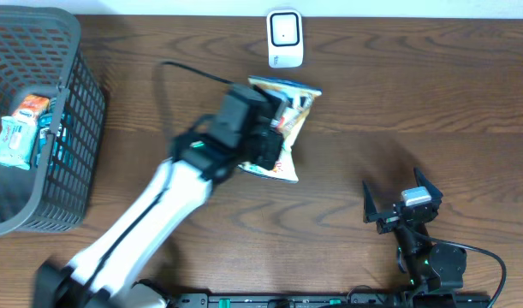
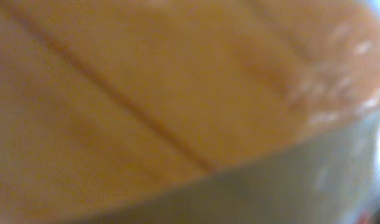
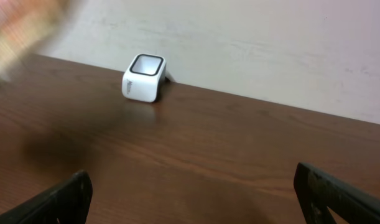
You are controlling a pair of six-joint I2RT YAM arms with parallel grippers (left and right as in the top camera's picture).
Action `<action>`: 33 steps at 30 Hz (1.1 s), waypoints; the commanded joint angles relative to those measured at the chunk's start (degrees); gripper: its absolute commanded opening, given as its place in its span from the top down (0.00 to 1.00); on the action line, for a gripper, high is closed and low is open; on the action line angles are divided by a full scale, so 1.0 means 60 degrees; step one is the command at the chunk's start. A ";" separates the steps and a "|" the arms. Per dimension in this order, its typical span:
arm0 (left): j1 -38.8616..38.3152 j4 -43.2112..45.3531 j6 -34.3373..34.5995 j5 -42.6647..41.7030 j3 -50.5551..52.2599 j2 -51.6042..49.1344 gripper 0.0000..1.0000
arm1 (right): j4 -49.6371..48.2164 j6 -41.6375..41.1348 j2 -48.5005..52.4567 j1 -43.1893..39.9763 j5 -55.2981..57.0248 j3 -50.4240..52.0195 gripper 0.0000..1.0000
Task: Scan the item barcode
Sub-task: 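Carry the yellow pack to the table center and release it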
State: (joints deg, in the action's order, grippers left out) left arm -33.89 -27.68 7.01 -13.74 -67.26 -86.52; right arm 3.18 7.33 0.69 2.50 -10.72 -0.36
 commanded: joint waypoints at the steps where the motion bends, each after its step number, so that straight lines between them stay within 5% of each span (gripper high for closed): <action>1: -0.0208 0.0586 0.0127 0.1446 -0.0044 -0.1096 0.92 | 0.0040 0.0036 -0.0051 0.0044 -0.0025 0.0007 0.01; 5: -0.0197 0.1042 0.1129 0.1435 -0.0051 -0.2517 0.84 | 0.0040 0.0036 -0.0051 0.0044 -0.0025 0.0007 0.01; 9: -0.0197 0.0860 0.1351 0.1341 -0.0178 -0.2495 0.32 | 0.0040 0.0036 -0.0051 0.0044 -0.0025 0.0007 0.01; 14: -0.0033 0.0113 0.1264 0.1392 -0.1494 -0.0933 0.01 | 0.0040 0.0036 -0.0051 0.0044 -0.0025 0.0007 0.01; 18: 0.0510 0.0066 0.0601 0.1818 -0.2834 0.0718 0.02 | 0.0040 0.0036 -0.0051 0.0044 -0.0025 0.0007 0.01; 23: 0.2095 0.0535 -0.2390 0.2116 -0.3501 0.2634 0.02 | 0.0044 0.0036 -0.0051 0.0044 -0.0025 0.0007 0.01; 25: 0.3129 0.0608 -0.2616 0.2987 -0.3501 0.3115 0.02 | 0.0040 0.0036 -0.0051 0.0044 -0.0025 0.0007 0.01; 29: 0.6426 0.0219 -0.0736 0.4827 -0.3497 0.3242 0.02 | 0.0044 0.0036 -0.0051 0.0044 -0.0025 0.0007 0.01; 33: 0.9551 -0.0798 0.2186 0.4171 -0.3497 0.2528 0.02 | 0.0040 0.0036 -0.0051 0.0044 -0.0025 0.0007 0.01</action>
State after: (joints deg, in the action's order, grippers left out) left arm 11.53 -29.02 4.75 9.89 -89.49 -66.37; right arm 3.18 7.33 0.69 2.50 -10.72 -0.38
